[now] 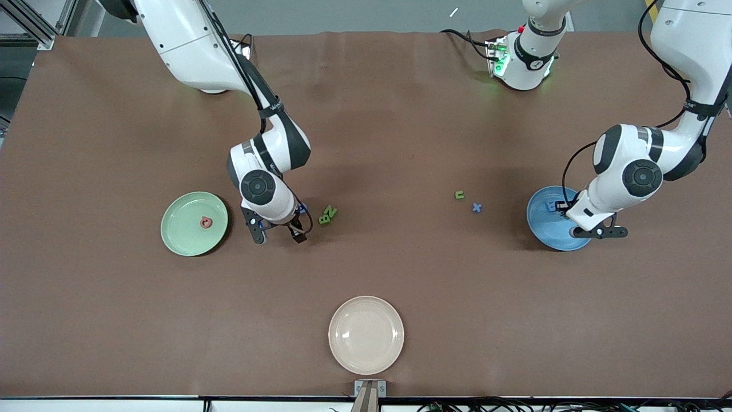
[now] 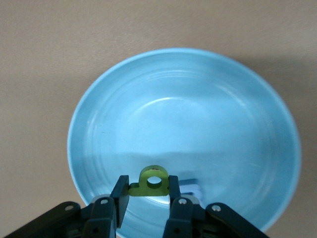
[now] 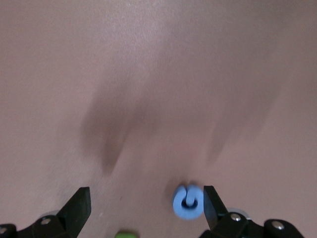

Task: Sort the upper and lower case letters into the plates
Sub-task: 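Grasp the blue G with the right gripper while the left gripper reaches x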

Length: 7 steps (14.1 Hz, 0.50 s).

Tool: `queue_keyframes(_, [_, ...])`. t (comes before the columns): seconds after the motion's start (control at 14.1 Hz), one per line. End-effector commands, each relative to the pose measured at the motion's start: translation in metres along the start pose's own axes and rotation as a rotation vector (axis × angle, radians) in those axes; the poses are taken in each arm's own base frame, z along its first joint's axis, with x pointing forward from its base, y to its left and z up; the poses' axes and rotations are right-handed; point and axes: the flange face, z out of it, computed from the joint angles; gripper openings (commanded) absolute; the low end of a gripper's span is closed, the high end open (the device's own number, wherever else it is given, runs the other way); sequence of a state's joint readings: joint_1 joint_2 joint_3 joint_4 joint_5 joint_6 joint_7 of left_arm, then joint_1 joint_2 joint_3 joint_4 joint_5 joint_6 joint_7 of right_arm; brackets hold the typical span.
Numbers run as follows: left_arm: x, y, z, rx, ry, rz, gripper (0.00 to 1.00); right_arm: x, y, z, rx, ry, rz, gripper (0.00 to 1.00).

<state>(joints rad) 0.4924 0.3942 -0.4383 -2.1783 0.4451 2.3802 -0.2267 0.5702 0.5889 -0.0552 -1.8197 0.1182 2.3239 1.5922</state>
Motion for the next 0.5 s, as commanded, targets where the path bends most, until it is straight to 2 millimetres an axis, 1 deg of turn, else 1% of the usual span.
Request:
queue_keyframes(0.0, [-0.005,-0.004,0.014,0.006,0.016,0.041,0.24,0.002,0.03,-0.026,-0.005,0.006,0.036,1.0])
queue_keyframes(0.07, [-0.008,-0.005,0.021,0.007,0.008,0.05,0.24,0.003,0.04,-0.03,-0.016,0.005,0.049,1.0])
queue_keyframes(0.14, [-0.009,-0.007,0.024,0.015,0.004,0.058,0.25,0.008,0.048,-0.023,-0.046,0.013,0.053,1.0])
queue_keyframes(0.21, [-0.01,-0.006,0.028,0.016,-0.002,0.066,0.25,0.015,0.05,-0.015,-0.059,0.033,0.036,1.0])
queue_keyframes(0.28, [-0.009,-0.007,0.029,0.016,-0.003,0.067,0.25,0.012,0.051,-0.002,-0.065,0.06,0.008,1.0])
queue_keyframes(0.42, [-0.009,-0.009,0.03,0.015,-0.003,0.064,0.27,0.01,0.048,0.005,-0.036,0.062,0.002,1.0])
